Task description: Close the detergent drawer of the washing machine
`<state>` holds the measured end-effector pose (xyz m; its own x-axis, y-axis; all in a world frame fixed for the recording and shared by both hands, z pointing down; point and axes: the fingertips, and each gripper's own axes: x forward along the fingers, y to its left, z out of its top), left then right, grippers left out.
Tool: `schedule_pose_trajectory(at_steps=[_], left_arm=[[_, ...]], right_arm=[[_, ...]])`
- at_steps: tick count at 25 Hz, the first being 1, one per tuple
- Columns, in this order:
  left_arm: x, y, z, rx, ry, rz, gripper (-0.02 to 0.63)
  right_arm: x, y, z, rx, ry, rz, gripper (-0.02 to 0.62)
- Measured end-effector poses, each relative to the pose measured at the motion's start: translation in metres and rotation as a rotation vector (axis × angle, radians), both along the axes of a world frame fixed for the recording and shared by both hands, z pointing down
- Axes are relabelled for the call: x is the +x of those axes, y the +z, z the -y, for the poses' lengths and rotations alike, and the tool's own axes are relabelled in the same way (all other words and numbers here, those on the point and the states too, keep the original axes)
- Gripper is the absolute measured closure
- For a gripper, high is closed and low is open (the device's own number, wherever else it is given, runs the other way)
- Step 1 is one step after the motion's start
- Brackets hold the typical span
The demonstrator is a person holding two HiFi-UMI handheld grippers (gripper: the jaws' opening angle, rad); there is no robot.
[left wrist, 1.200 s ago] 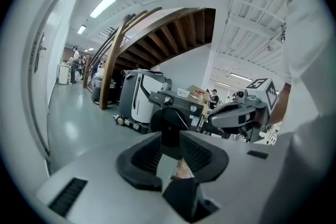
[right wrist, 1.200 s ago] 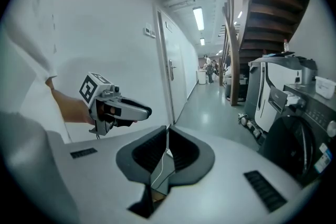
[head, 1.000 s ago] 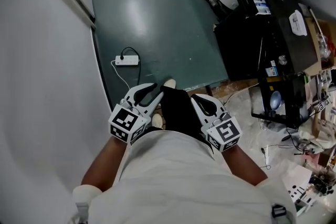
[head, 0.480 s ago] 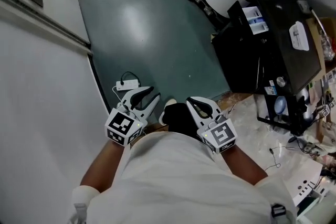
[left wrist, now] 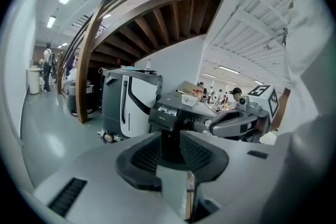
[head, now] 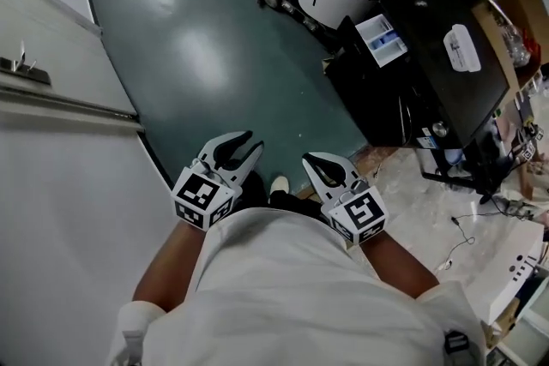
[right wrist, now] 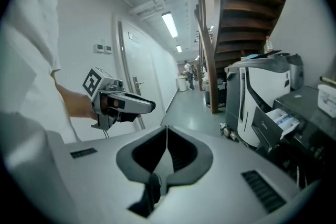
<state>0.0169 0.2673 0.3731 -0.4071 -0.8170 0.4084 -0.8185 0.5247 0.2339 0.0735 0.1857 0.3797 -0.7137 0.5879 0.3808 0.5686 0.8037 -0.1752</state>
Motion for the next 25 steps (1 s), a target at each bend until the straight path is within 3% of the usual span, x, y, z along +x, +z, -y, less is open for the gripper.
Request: schedule_pose_trajectory(at_steps=[4, 13, 17, 25], left_arm=[[-0.037, 0.0, 0.025, -0.003, 0.1, 0.008, 0.5], [-0.109, 0.013, 0.094, 0.012, 0.433, 0.007, 0.499], [-0.141, 0.014, 0.113, 0.007, 0.54, 0.019, 0.499], [-0.17, 0.033, 0.152, -0.011, 0.722, 0.034, 0.499]], right_arm=[[-0.022, -0.003, 0.02, 0.001, 0.107, -0.007, 0.588], [-0.08, -0.008, 0.072, 0.037, 0.453, -0.022, 0.588], [-0.109, -0.019, 0.08, 0.043, 0.57, -0.012, 0.588], [-0.125, -0.026, 0.095, 0.043, 0.789, -0.023, 0.588]])
